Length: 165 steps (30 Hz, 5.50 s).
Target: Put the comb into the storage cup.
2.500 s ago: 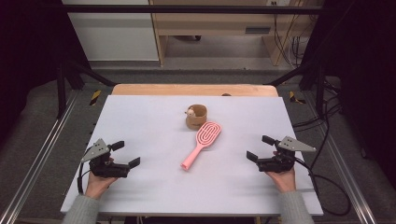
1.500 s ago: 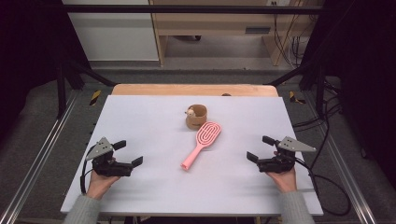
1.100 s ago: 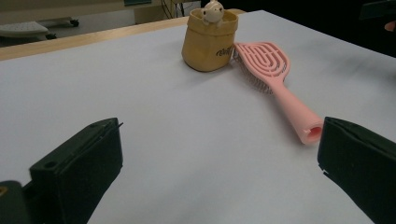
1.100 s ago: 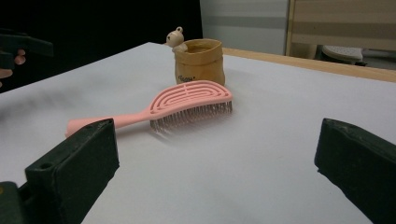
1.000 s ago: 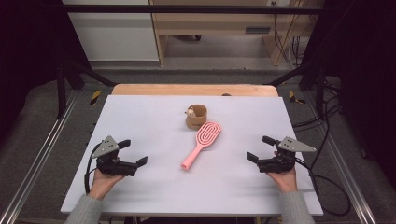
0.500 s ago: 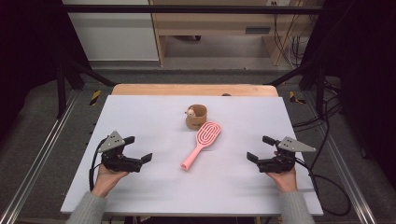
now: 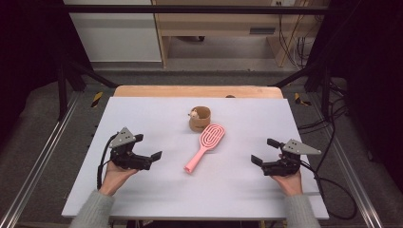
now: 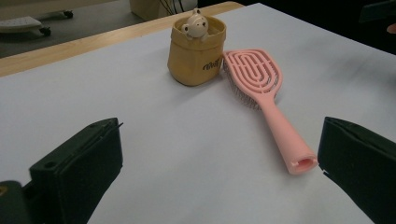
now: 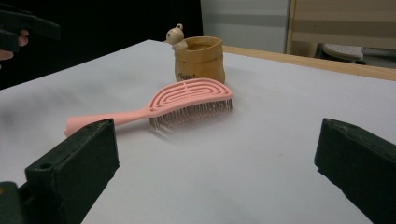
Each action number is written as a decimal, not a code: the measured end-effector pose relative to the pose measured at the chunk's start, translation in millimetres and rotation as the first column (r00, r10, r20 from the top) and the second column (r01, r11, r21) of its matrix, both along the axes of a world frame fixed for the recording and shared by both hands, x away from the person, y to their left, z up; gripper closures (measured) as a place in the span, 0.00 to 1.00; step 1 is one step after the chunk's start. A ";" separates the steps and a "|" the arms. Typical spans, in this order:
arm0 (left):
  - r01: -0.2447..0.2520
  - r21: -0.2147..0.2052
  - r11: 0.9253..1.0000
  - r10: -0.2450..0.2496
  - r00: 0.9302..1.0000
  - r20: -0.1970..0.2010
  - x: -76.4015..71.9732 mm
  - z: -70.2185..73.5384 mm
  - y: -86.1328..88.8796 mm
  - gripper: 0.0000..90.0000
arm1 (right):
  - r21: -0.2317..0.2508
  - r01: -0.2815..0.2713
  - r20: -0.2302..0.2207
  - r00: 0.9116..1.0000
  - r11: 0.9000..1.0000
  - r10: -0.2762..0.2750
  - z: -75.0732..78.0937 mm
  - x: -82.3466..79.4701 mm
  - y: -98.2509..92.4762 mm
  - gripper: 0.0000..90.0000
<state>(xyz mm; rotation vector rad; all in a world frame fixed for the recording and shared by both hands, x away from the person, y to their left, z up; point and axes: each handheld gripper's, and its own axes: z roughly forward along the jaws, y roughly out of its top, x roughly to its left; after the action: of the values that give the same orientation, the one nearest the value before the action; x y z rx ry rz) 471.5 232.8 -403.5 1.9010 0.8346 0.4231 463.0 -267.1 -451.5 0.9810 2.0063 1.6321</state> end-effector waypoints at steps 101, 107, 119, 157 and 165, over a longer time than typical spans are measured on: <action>0.079 0.186 0.979 -0.053 0.989 -0.140 53.6 -0.6 -133.9 0.00 | -0.017 -0.008 -0.010 1.000 1.000 0.007 -1.8 0.8 1.5 0.00; 0.082 0.193 0.978 -0.052 0.986 -0.156 55.3 -5.4 -138.3 0.00 | -0.016 -0.007 -0.011 1.000 1.000 0.007 -2.0 0.8 1.8 0.00; 0.087 0.223 0.971 -0.044 0.981 -0.188 58.5 -15.8 -146.9 0.00 | -0.015 -0.007 -0.009 1.000 1.000 0.007 -1.7 0.7 1.4 0.00; 0.097 0.292 0.952 -0.010 0.958 -0.285 66.9 -44.3 -165.5 0.22 | -0.015 -0.008 -0.010 1.000 1.000 0.008 -1.8 1.0 1.5 0.00; 0.101 0.311 0.945 -0.003 0.953 -0.302 68.2 -48.7 -168.8 0.32 | -0.016 -0.008 -0.009 1.000 1.000 0.008 -1.9 1.0 1.6 0.00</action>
<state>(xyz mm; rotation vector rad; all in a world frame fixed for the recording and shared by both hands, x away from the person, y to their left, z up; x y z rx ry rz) 539.7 64.0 -452.2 2.3285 0.9520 0.2530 464.0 -265.6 -453.4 0.9780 2.0286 1.6163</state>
